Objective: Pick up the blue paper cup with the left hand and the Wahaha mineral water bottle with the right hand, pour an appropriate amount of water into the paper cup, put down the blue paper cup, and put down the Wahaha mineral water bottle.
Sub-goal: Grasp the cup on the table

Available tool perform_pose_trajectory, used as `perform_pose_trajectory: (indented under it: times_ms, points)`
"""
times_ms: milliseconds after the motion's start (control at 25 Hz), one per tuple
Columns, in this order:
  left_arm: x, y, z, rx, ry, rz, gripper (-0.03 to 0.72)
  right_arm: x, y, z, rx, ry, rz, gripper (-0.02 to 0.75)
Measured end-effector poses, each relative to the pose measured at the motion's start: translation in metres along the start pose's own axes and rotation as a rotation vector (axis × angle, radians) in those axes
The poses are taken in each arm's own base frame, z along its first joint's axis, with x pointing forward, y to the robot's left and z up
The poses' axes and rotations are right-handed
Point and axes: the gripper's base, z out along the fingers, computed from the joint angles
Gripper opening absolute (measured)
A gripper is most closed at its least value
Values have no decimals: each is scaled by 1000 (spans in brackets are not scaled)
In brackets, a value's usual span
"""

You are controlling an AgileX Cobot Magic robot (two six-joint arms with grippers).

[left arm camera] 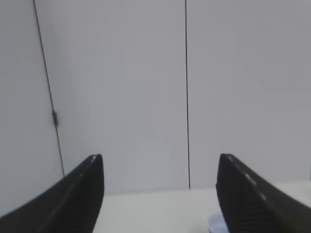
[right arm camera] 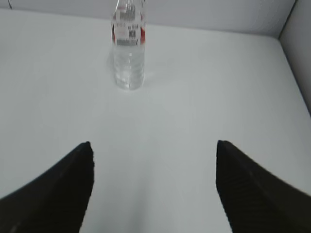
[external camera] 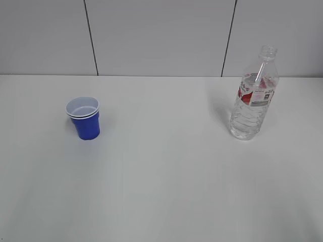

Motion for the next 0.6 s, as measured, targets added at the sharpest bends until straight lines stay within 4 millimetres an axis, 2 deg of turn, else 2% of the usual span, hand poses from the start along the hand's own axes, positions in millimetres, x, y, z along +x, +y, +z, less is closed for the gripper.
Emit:
perform_pose_trajectory:
  times_ms: [200, 400, 520, 600]
  points:
    - [-16, 0, 26, -2, -169, 8, 533, -17, 1, 2, -16, -212, 47, 587]
    - [2, 0, 71, -2, -54, 20, 528, -34, 1, 3, -32, -463, 142, 587]
    - [19, -1, 100, 5, -51, 21, 516, -44, -3, -1, -8, -606, 174, 587]
    - [28, -2, 116, 8, -73, 21, 513, -51, -6, 2, 13, -642, 165, 587]
